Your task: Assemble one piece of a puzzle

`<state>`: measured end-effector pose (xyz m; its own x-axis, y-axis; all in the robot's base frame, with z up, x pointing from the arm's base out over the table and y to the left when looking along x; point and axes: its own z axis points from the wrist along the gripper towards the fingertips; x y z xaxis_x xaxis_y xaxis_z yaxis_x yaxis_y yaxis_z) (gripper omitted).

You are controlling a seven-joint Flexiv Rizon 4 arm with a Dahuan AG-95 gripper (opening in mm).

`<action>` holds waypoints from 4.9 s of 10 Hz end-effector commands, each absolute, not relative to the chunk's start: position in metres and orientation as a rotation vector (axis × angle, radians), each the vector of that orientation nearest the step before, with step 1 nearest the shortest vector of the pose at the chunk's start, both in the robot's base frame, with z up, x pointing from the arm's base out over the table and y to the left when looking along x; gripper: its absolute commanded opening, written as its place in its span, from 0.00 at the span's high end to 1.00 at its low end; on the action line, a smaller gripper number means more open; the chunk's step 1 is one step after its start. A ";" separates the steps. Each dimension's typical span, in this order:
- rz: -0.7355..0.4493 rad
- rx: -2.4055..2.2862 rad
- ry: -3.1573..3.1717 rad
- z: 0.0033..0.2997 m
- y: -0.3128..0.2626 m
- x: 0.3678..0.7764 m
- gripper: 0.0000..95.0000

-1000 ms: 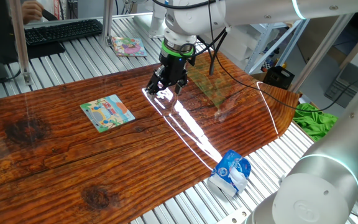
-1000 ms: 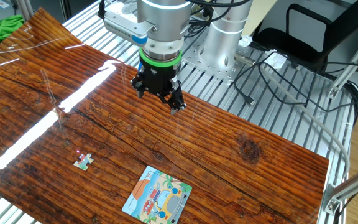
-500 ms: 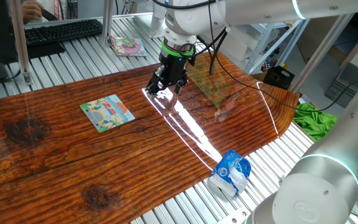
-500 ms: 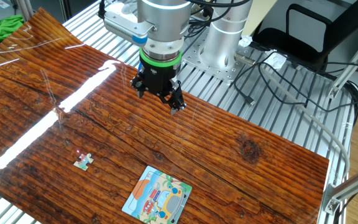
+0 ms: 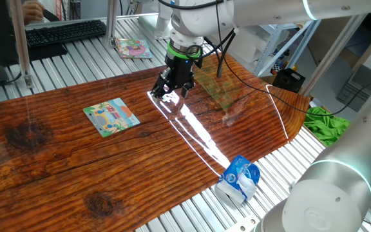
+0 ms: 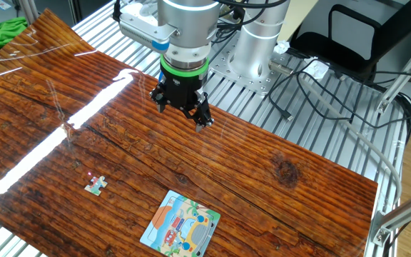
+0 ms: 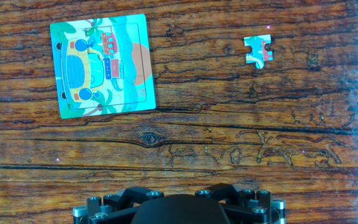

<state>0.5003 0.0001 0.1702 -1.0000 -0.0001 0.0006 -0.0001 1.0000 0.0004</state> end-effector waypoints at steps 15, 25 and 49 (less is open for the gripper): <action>-0.194 -0.071 -3.150 0.168 0.000 0.499 1.00; -0.214 -0.062 -3.156 0.129 -0.021 0.517 1.00; -0.066 0.168 -3.167 0.082 -0.083 0.604 1.00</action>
<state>0.6048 -0.0857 0.0816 -0.9934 -0.1083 -0.0364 -0.1097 0.9932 0.0378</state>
